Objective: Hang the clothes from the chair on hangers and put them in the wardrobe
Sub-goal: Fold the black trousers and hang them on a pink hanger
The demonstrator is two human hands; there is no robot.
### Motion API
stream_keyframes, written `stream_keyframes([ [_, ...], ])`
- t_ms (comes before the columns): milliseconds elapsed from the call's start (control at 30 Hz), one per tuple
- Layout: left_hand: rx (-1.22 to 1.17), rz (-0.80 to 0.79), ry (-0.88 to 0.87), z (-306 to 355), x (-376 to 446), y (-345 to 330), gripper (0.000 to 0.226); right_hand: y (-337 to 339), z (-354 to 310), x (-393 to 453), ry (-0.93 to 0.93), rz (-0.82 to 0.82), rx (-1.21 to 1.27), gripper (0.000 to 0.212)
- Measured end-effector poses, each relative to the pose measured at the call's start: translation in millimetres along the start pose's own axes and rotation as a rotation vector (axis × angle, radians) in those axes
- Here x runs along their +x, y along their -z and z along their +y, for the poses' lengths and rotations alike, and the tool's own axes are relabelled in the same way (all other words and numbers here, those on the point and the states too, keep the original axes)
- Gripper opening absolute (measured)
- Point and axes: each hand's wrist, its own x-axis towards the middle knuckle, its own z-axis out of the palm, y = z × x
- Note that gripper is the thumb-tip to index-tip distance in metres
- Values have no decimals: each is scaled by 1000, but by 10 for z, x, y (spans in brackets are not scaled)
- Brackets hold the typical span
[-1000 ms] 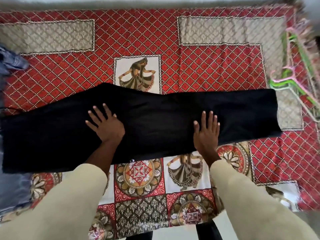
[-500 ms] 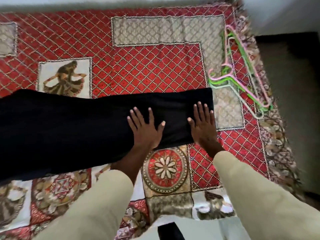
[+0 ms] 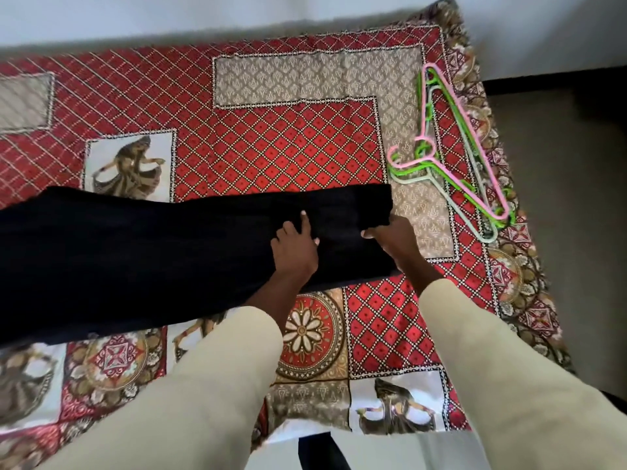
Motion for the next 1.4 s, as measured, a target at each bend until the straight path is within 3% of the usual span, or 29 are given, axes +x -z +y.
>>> stream_keyframes([
  [167, -281, -215, -35, -183, 126, 121, 75, 80, -185, -321, -4, -125, 181, 36],
  [333, -1218, -489, 70, -483, -194, 746, 78, -94, -888, -1037, 222, 12, -51, 46],
  [467, -1711, -526, 3, -1123, -673, 1412, 81, -673, -1672, -1982, 409, 11, -264, 33],
  [567, -1730, -442, 1, -1907, -1030, 1787, 48, -1316, -2151, -2625, 517, -107, -325, 34],
  [733, -1647, -295, 194, -3580, -1314, 1900, 33, -2514, -2651, -3413, 661, -504, -355, 44],
  [800, -1602, -181, 310, -4233, -1344, 1842, 13, -2958, -2709, -3533, 676, -625, -271, 28],
  [867, -1591, -83, 406, -4816, -1334, 1750, 10, -3366, -2692, -3499, 687, -490, -176, 16],
  [933, -1559, -5, 481, -5332, -1264, 1647, 16, -3704, -2619, -3334, 656, -284, -265, 34],
  [1033, -1491, 18, 528, -6019, -1113, 1428, 49, -4093, -2501, -3120, 562, -152, -449, 50],
  [1067, -1477, 21, 543, -6183, -1092, 1356, 50, -4187, -2462, -3075, 532, -138, -479, 51],
  [1133, -1479, 45, 517, -6427, -1112, 1266, 29, -4379, -2393, -3043, 513, -123, -533, 53],
  [1233, -1480, 89, 454, -6691, -1115, 1093, 42, -4642, -2324, -3071, 542, -156, -616, 57],
  [1400, -1385, 179, 546, -7151, -971, 546, 50, -5032, -2209, -3110, 565, -229, -766, 61],
])
